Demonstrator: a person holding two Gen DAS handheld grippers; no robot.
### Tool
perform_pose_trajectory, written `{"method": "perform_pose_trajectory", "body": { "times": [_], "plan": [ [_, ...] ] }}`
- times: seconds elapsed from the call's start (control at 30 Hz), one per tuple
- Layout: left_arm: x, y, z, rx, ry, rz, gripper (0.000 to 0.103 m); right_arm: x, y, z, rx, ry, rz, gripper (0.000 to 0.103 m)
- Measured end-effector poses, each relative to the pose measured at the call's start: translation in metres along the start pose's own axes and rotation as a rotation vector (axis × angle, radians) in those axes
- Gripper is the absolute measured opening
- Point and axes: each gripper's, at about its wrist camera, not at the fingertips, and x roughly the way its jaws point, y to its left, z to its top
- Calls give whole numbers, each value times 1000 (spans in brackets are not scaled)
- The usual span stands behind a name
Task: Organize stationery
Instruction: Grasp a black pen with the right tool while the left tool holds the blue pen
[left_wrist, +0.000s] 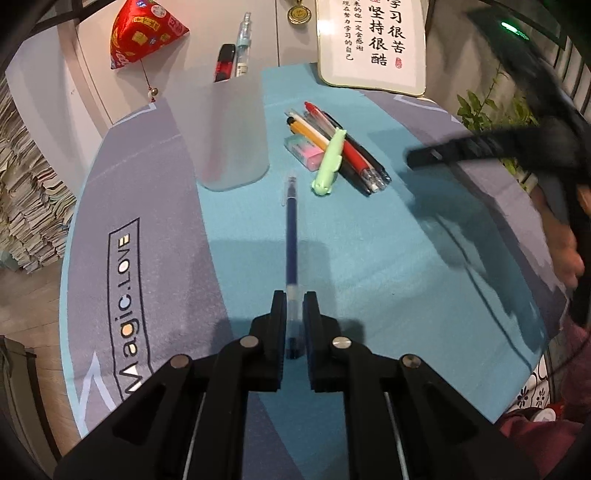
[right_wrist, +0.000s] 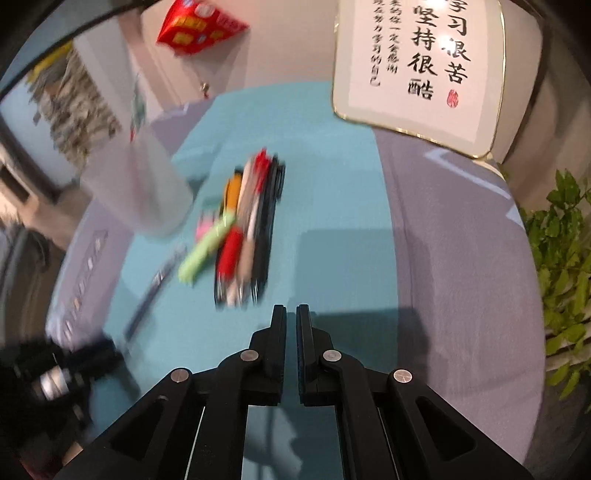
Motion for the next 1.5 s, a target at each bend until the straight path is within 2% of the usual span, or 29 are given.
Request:
{"method": "perform_pose_trajectory", "body": {
  "times": [0.13,0.3,0.4,0.47,0.7,0.83,0.97,1.07,1.27,1.43,1.5],
  "plan": [
    [4,-2,8,9,-11,4,11,18,-1,27,22,13,-2,2],
    [19,-1,30,2,-12,20,12,37,11,42,8,47,-7,2],
    [27,1,42,-2,-13,22,25,45,15,46,-6,61,-26,2],
    [29,1,46,2,-19,26,25,47,16,49,-4,61,-29,2],
    [38,2,51,-11,5,4,24,43,10,54,35,69,27,3],
    [37,2,52,-16,2,-8,19,44,11,54,30,75,38,4],
    [37,2,52,-19,5,-6,19,44,11,55,35,76,40,12],
    [37,2,52,-21,5,-5,19,40,10,53,35,76,47,13],
    [39,3,55,-29,0,0,19,47,16,55,7,87,26,13],
    [45,4,63,-37,-12,25,19,55,27,62,-50,93,-48,12],
    [46,5,64,-41,-12,14,10,56,33,65,-93,91,-103,12]
  ]
}}
